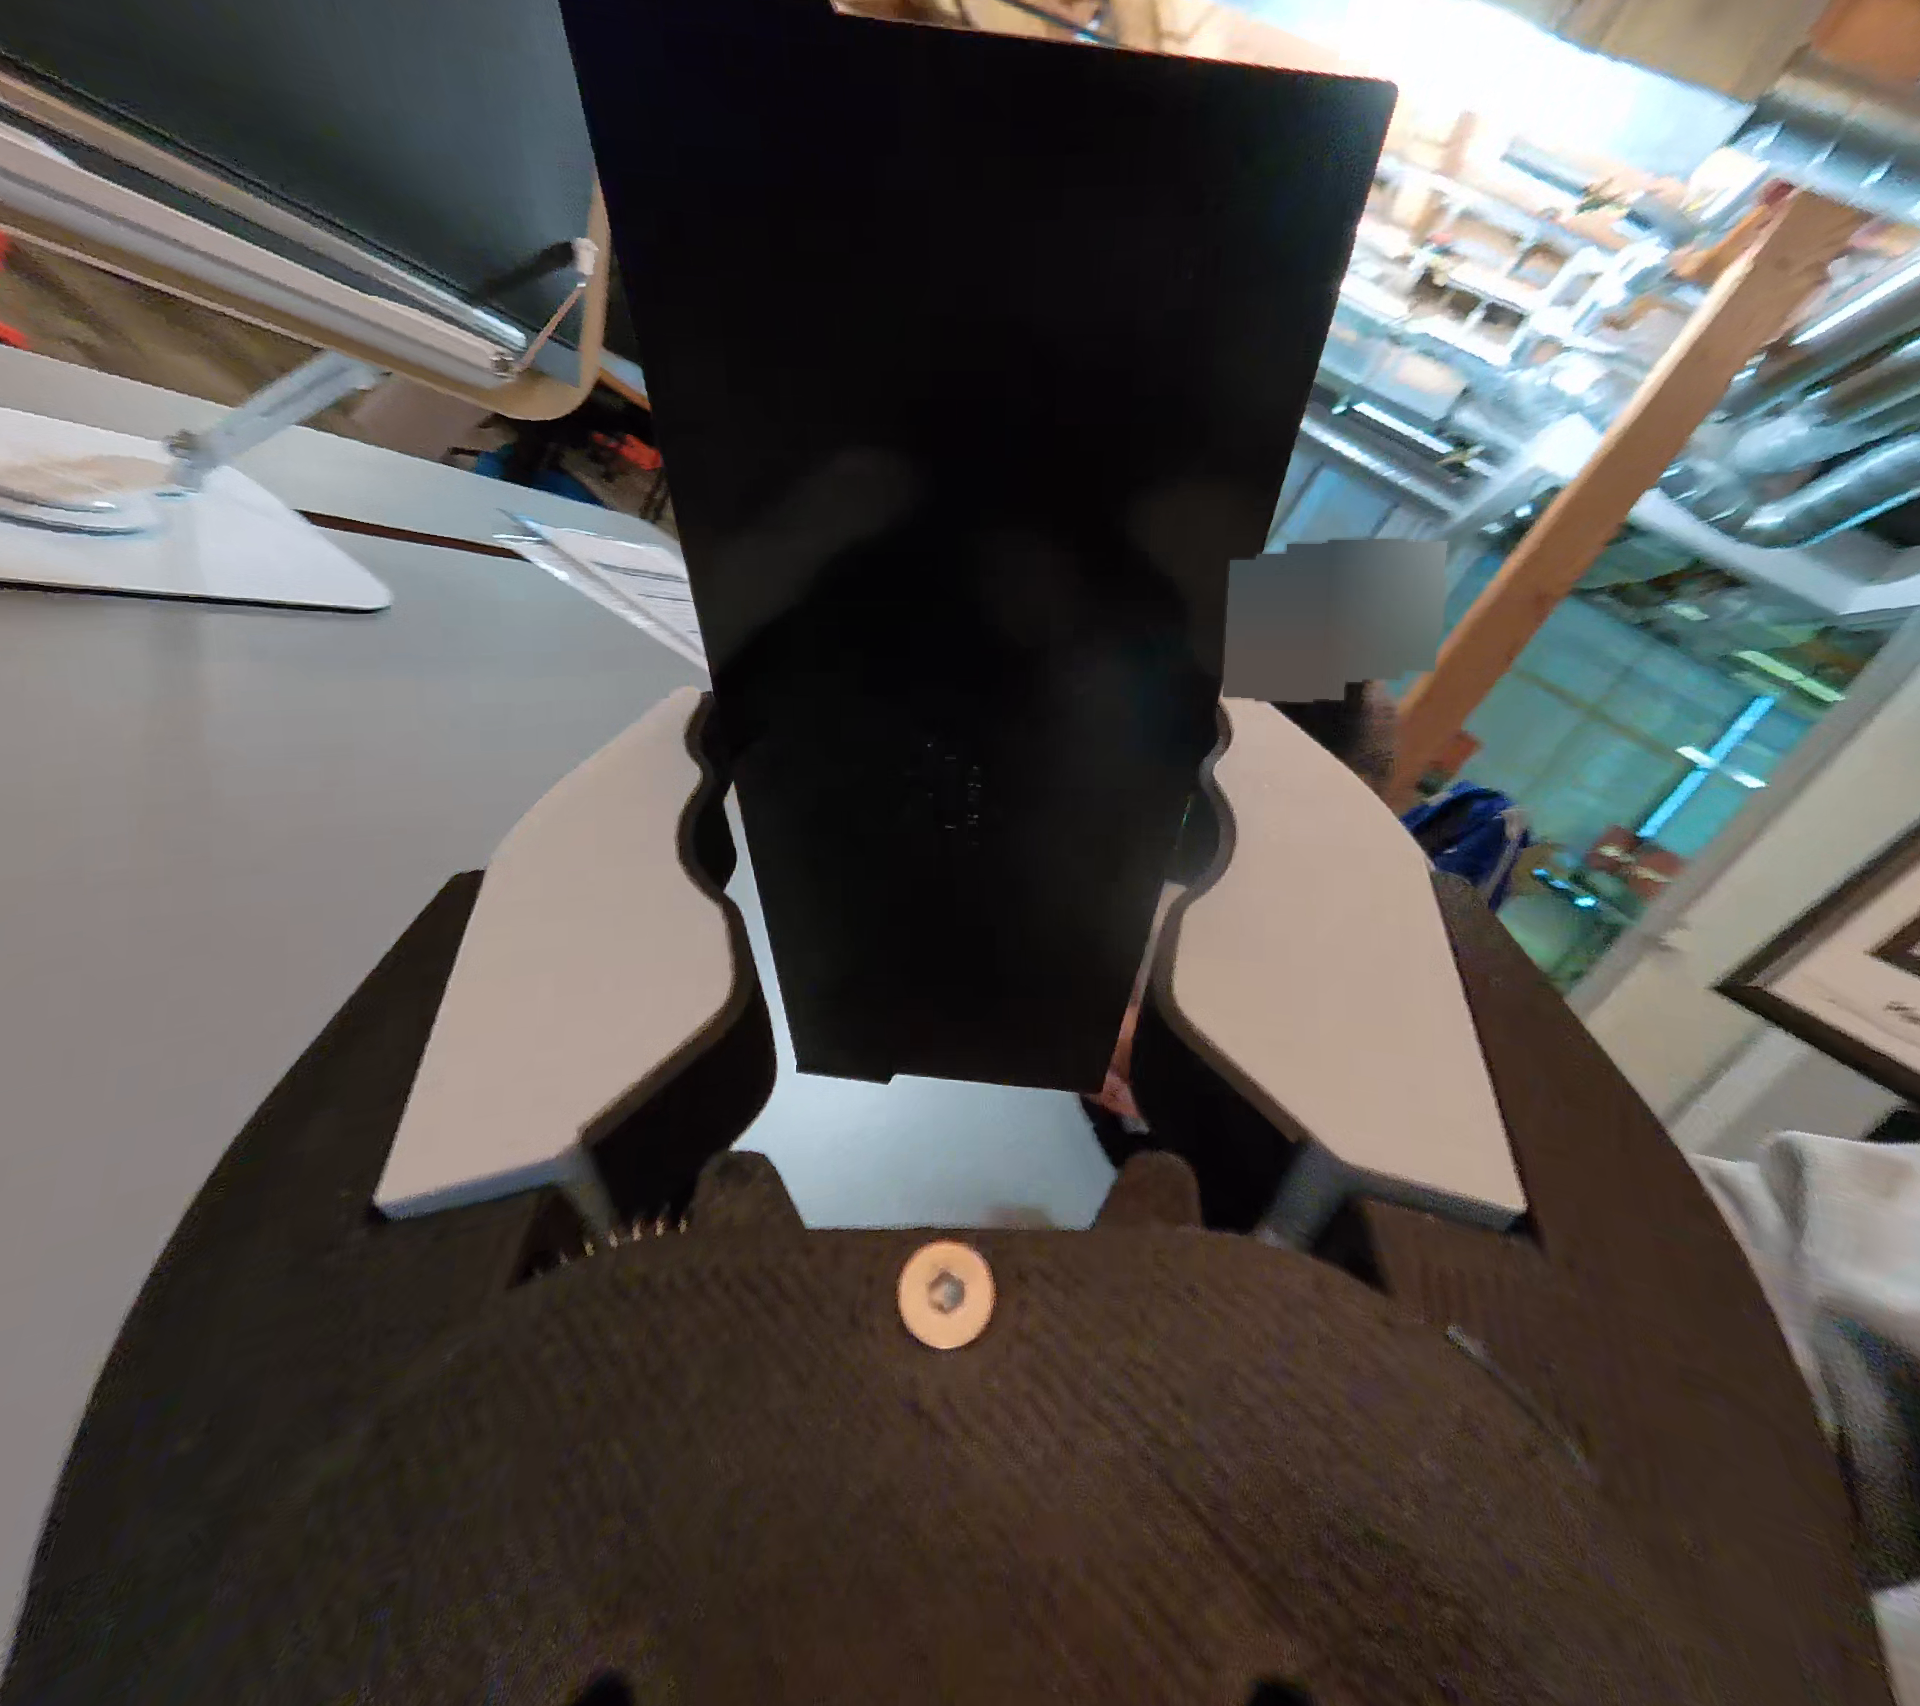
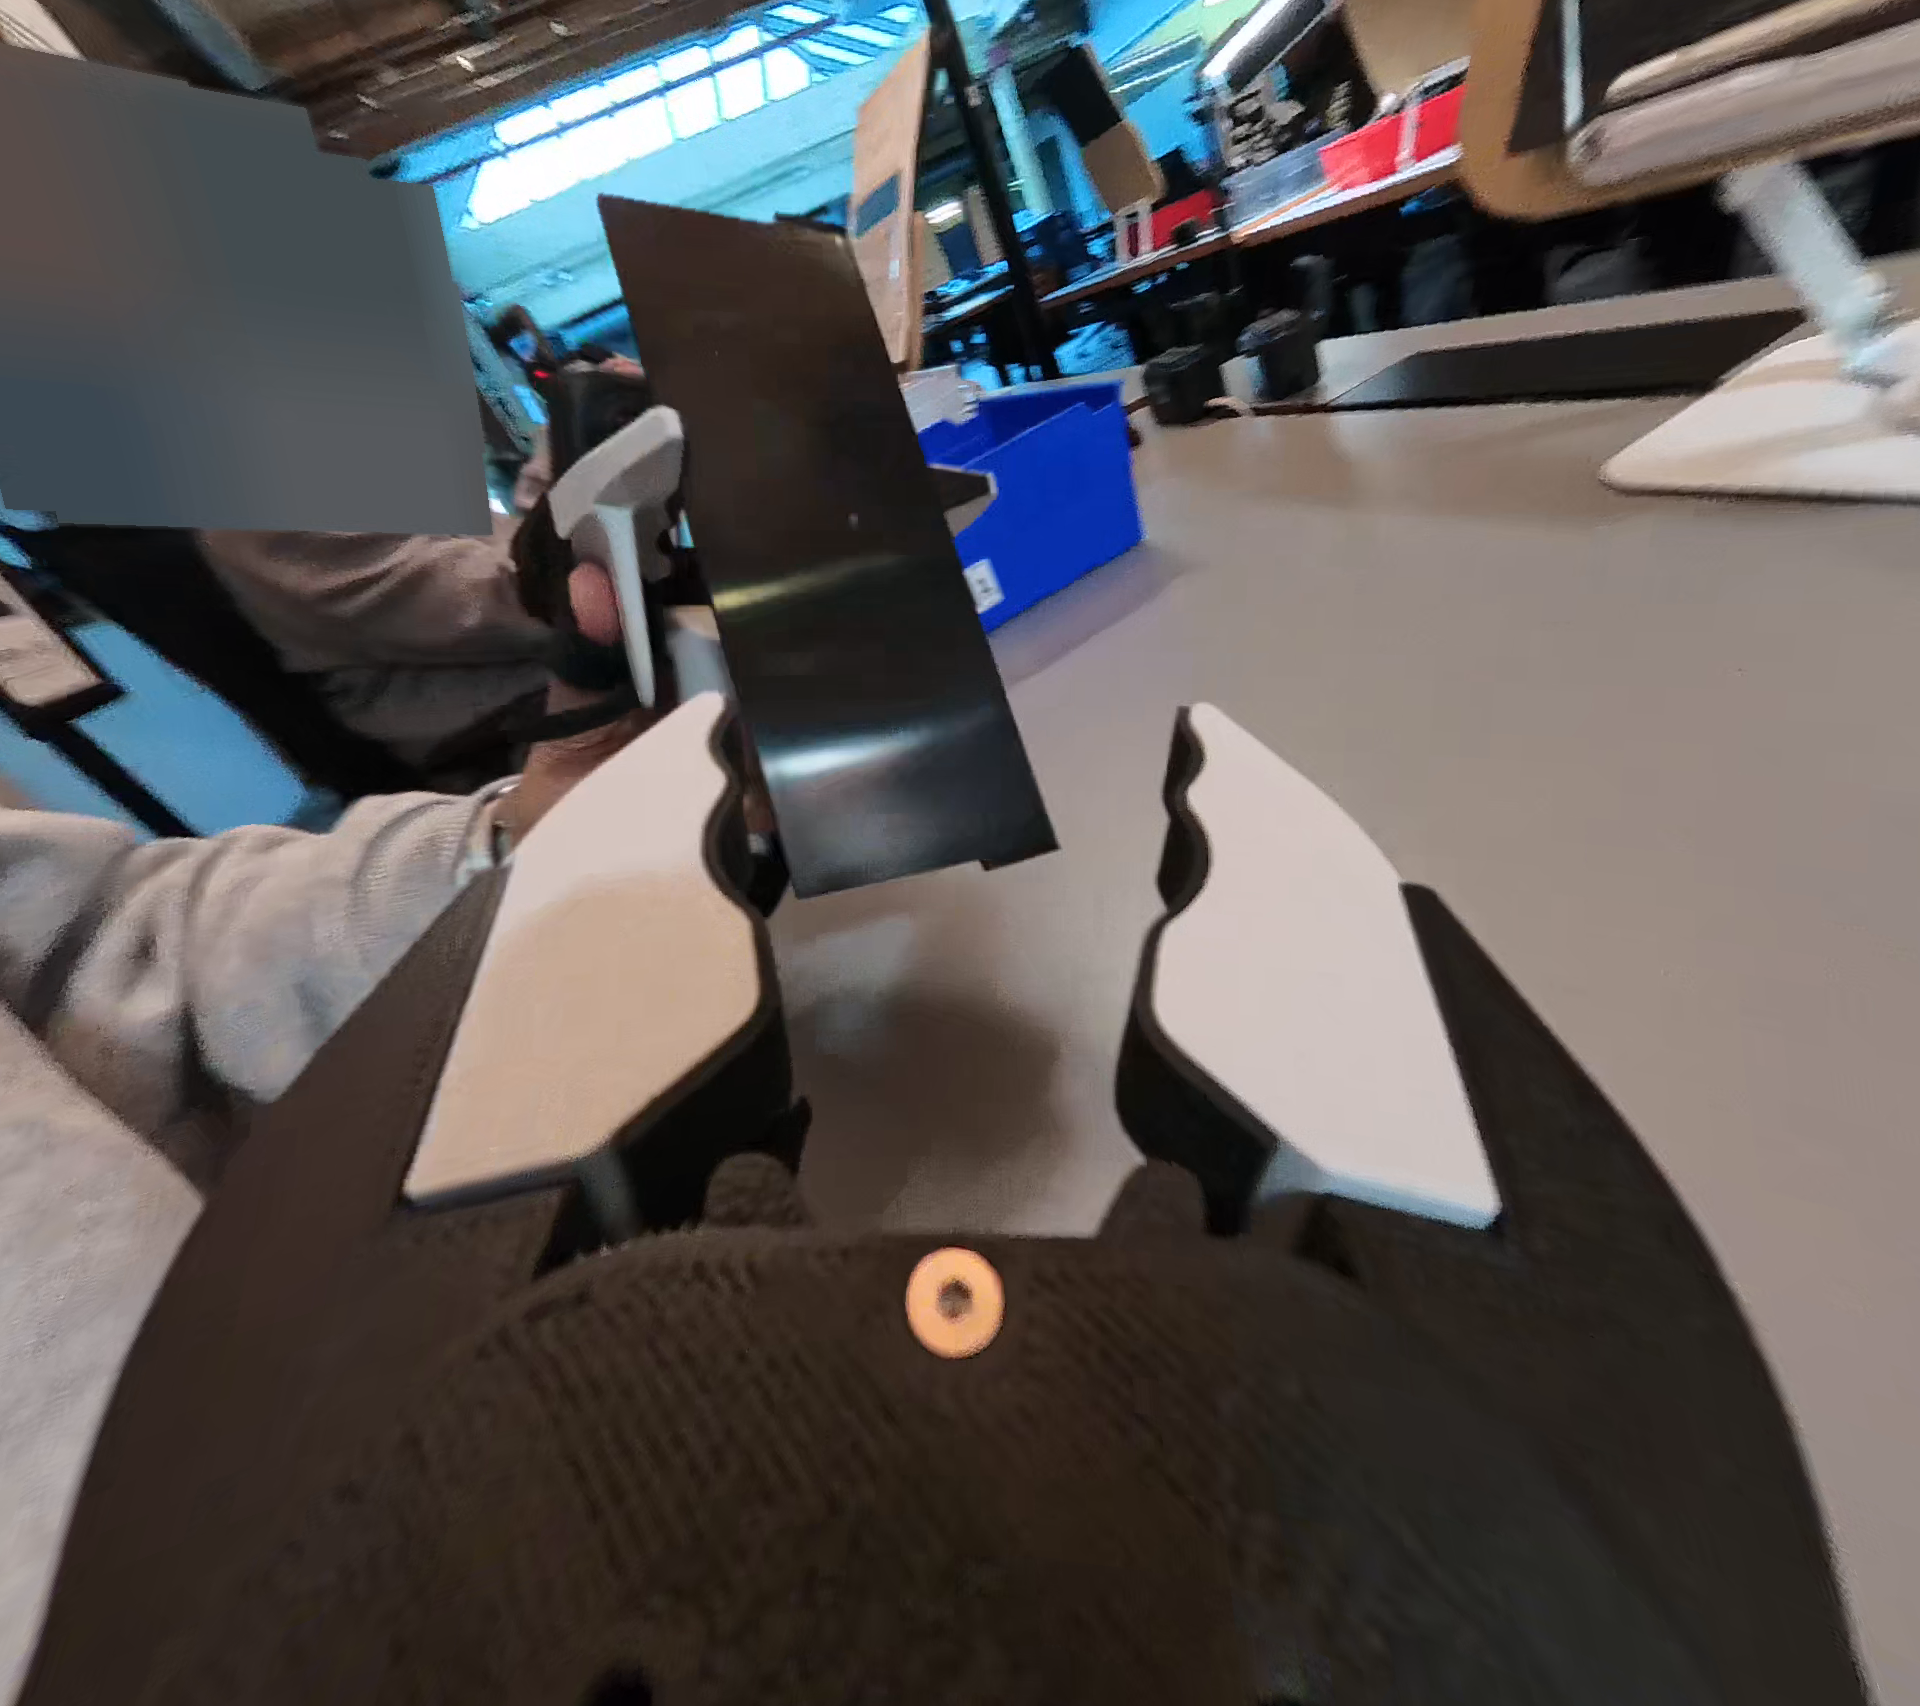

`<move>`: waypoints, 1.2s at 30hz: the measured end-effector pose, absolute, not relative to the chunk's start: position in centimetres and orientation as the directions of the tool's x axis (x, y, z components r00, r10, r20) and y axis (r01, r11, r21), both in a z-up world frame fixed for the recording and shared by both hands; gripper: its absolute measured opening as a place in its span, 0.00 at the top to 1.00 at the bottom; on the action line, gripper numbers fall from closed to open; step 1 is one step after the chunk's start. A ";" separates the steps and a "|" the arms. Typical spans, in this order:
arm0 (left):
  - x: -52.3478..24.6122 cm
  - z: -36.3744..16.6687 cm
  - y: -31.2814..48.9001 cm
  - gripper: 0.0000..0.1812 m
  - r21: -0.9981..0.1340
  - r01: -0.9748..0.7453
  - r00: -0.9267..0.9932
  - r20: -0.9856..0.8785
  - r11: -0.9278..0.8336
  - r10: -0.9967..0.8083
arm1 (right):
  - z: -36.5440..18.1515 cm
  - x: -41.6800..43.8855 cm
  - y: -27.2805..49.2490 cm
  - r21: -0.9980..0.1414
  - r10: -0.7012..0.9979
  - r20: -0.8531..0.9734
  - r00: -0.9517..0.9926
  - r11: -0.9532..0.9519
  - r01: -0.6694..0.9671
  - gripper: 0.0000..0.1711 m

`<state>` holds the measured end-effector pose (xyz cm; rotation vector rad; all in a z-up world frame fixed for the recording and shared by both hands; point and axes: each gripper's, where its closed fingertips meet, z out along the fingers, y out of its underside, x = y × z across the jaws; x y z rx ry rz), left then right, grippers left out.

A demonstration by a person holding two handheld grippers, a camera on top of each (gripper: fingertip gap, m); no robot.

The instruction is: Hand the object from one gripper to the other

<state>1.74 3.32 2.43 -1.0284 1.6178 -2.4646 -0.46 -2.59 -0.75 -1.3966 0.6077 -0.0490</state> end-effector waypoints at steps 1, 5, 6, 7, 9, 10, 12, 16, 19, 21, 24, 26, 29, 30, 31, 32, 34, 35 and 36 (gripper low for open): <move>1.9 2.3 3.4 0.53 -0.832 -0.321 -0.776 0.505 -0.453 -0.379 | -0.5 -0.4 -2.8 -0.947 -0.418 -0.320 0.850 0.174 -0.270 0.56; 2.6 1.2 3.6 0.52 -0.844 -0.322 -0.724 0.512 -0.429 -0.462 | -0.5 -0.9 -2.5 -0.998 -0.562 -0.026 0.826 -0.037 -0.056 0.68; 2.6 1.0 3.6 0.53 -0.852 -0.318 -0.712 0.504 -0.416 -0.488 | -0.6 -1.2 -2.1 -0.995 -0.578 0.052 0.814 -0.096 -0.004 0.70; 2.6 0.7 3.4 0.53 -0.860 -0.314 -0.704 0.495 -0.402 -0.510 | -0.7 -1.6 -1.6 -0.988 -0.586 0.122 0.801 -0.152 0.039 0.72; 2.4 0.5 3.0 0.53 -0.874 -0.306 -0.693 0.476 -0.377 -0.541 | -1.2 -2.3 -0.6 -0.964 -0.581 0.226 0.782 -0.247 0.095 0.75; 2.3 0.5 2.8 0.53 -0.880 -0.301 -0.690 0.467 -0.368 -0.553 | -1.6 -2.6 -0.1 -0.953 -0.573 0.255 0.779 -0.283 0.104 0.76; 1.9 0.5 2.4 0.53 -0.883 -0.298 -0.684 0.462 -0.361 -0.565 | -2.6 -2.8 0.8 -0.938 -0.569 0.274 0.775 -0.335 0.086 0.77; 1.1 0.5 1.4 0.53 -0.862 -0.335 -0.675 0.502 -0.382 -0.541 | -4.0 -2.4 1.1 -0.926 -0.596 0.264 0.758 -0.376 0.027 0.82; 0.7 0.2 0.9 0.53 -0.836 -0.373 -0.661 0.544 -0.402 -0.518 | -4.2 -2.0 0.6 -0.918 -0.611 0.278 0.741 -0.396 0.019 0.91; 0.6 0.2 0.7 0.53 -0.826 -0.386 -0.659 0.559 -0.412 -0.504 | -4.3 -2.0 0.4 -0.915 -0.606 0.278 0.745 -0.403 0.013 0.97; 0.6 0.2 0.7 0.53 -0.819 -0.393 -0.663 0.567 -0.417 -0.489 | -4.2 -2.0 0.2 -0.905 -0.600 0.299 0.742 -0.425 0.020 0.98; 0.6 0.4 0.5 0.52 -0.821 -0.394 -0.674 0.563 -0.413 -0.478 | -3.9 -2.0 0.0 -0.899 -0.600 0.321 0.732 -0.437 0.036 0.98; 0.3 0.3 -0.1 0.50 -0.833 -0.405 -0.703 0.547 -0.376 -0.454 | -3.2 -2.0 -0.3 -0.927 -0.612 0.253 0.749 -0.374 0.008 0.99; 0.4 0.2 -0.2 0.49 -0.833 -0.407 -0.706 0.547 -0.374 -0.450 | -3.0 -1.9 -0.4 -0.939 -0.620 0.217 0.754 -0.344 -0.012 0.99; 0.3 0.2 -0.2 0.48 -0.832 -0.407 -0.709 0.548 -0.377 -0.444 | -2.8 -1.7 -0.7 -0.951 -0.627 0.178 0.759 -0.308 -0.032 0.99; 0.3 0.1 -0.2 0.47 -0.830 -0.407 -0.710 0.550 -0.380 -0.440 | -2.5 -1.6 -1.0 -0.963 -0.631 0.131 0.765 -0.264 -0.053 0.99; 0.3 0.1 -0.3 0.47 -0.829 -0.409 -0.715 0.551 -0.381 -0.430 | -1.8 -1.4 -1.5 -0.983 -0.617 0.018 0.787 -0.156 -0.100 0.99; 0.3 0.1 -0.3 0.47 -0.828 -0.411 -0.722 0.551 -0.381 -0.419 | -1.4 -1.5 -1.7 -0.989 -0.593 -0.044 0.804 -0.091 -0.121 0.99; 0.3 0.2 -0.3 0.48 -0.827 -0.411 -0.729 0.551 -0.384 -0.406 | -0.8 -1.5 -1.9 -0.990 -0.561 -0.104 0.822 -0.024 -0.141 0.99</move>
